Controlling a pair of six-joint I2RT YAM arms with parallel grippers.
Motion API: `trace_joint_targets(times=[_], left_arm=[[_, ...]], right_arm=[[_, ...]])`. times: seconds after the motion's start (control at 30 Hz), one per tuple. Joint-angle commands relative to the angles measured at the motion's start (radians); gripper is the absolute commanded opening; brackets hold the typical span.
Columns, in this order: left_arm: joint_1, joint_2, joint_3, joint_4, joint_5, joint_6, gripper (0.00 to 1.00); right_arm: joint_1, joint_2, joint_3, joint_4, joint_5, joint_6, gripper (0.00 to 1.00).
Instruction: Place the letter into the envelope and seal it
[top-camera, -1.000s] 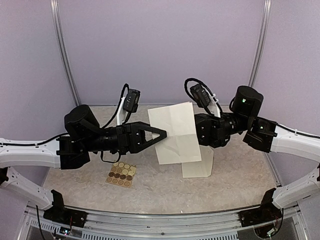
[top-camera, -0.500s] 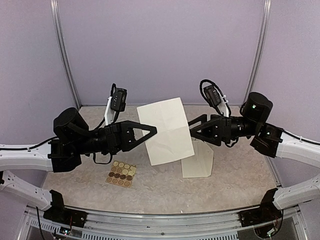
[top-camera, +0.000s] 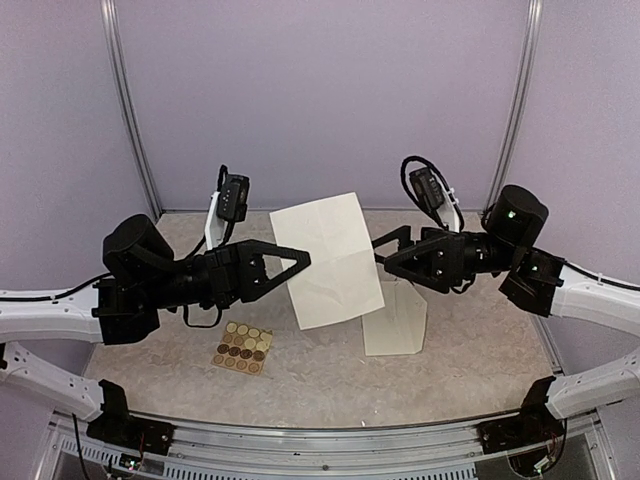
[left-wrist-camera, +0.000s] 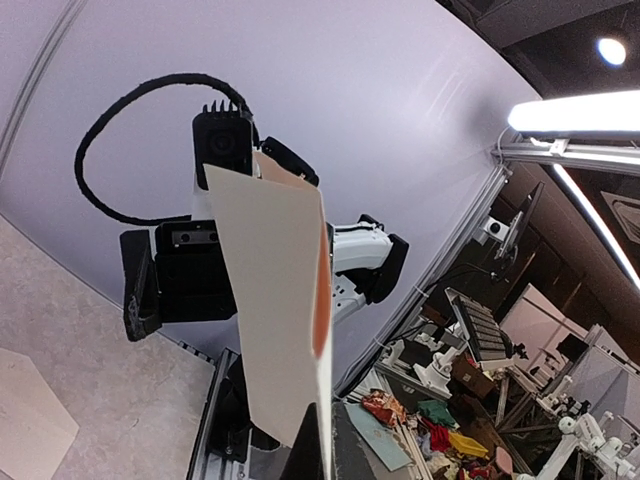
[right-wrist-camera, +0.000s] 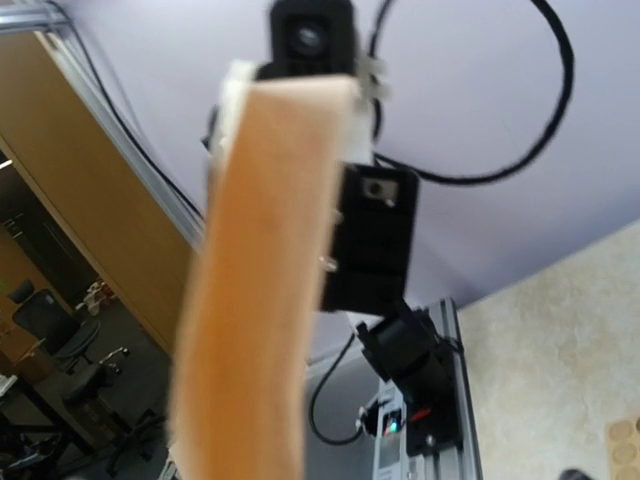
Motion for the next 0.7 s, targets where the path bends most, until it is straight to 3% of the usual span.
trace_joint_targets(times=[0.0,0.17,0.37,0.4,0.67], left_arm=[[-0.011,0.016,0.022,0.000,0.022,0.019,0.00],[-0.011,0.025,0.021,-0.015,0.017,0.022,0.00],[-0.011,0.032,0.023,-0.020,0.015,0.026,0.00],[-0.011,0.033,0.026,-0.028,0.012,0.029,0.00],[-0.012,0.026,0.024,-0.072,-0.024,0.046,0.00]], right_arm=[[0.022,0.047,0.032,-0.023,-0.003,-0.005,1.00],[0.044,0.076,0.045,0.055,-0.043,0.027,0.90],[0.052,0.095,0.046,0.139,-0.071,0.073,0.61],[0.055,0.104,0.043,0.163,-0.075,0.089,0.51],[0.058,0.107,0.044,0.166,-0.043,0.101,0.17]])
